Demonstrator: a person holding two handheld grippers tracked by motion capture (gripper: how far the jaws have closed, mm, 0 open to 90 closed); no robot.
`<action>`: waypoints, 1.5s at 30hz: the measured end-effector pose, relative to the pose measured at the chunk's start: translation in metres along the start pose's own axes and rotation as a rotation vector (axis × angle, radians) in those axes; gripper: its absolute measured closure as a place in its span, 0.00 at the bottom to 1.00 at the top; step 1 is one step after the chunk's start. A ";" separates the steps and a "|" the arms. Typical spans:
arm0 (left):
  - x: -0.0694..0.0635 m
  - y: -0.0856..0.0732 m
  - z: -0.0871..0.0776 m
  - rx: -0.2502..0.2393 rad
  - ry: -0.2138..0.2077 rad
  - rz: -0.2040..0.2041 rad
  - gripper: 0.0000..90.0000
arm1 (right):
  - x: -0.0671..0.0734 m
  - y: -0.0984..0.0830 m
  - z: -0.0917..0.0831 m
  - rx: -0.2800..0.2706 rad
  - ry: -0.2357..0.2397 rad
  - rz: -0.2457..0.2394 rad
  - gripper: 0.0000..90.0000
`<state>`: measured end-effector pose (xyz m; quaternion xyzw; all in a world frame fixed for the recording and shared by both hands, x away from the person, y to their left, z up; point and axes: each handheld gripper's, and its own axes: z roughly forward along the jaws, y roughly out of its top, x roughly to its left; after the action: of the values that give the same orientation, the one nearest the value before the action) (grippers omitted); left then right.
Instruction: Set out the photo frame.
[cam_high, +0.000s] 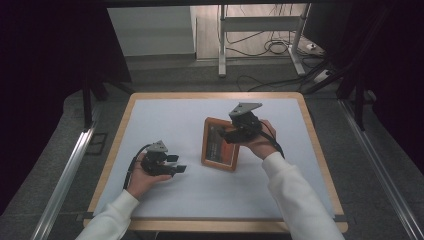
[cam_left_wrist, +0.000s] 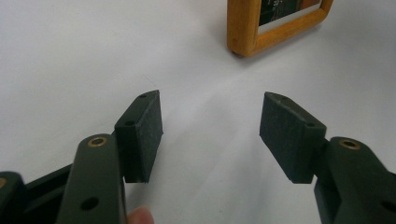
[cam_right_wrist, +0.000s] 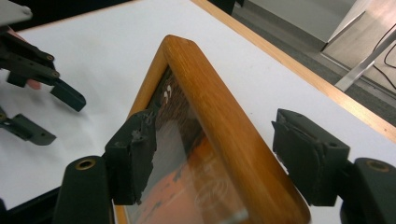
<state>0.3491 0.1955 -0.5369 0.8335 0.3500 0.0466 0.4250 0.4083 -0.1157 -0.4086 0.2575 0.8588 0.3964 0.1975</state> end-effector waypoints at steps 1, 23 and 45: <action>0.000 0.000 0.000 -0.001 0.001 0.000 0.43 | 0.000 -0.003 -0.006 -0.013 0.004 0.012 0.33; -0.001 0.000 0.000 0.002 0.009 0.001 0.42 | 0.023 -0.086 -0.053 -0.135 -0.004 0.090 0.70; -0.002 0.000 -0.002 -0.008 0.011 -0.001 0.42 | 0.055 -0.127 0.014 0.085 0.102 0.042 1.00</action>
<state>0.3467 0.1956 -0.5356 0.8315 0.3525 0.0524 0.4262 0.3357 -0.1450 -0.5244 0.2631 0.8782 0.3763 0.1338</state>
